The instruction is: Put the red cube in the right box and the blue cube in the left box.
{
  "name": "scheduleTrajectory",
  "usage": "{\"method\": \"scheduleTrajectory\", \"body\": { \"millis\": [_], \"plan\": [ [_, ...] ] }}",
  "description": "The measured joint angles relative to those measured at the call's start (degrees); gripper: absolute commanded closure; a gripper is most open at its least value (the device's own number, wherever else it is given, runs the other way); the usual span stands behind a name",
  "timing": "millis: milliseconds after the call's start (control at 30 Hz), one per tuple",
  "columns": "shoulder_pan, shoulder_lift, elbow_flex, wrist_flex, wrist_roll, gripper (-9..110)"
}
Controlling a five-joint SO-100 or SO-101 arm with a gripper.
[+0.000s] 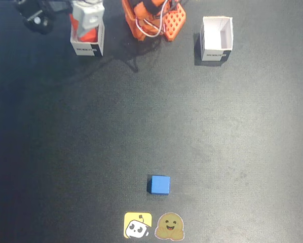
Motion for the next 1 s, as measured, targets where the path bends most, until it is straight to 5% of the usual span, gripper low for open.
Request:
{"method": "scheduleTrajectory", "body": {
  "millis": [1000],
  "plan": [
    [-56.25,8.44,5.45,-7.73,11.95,101]
  ]
}}
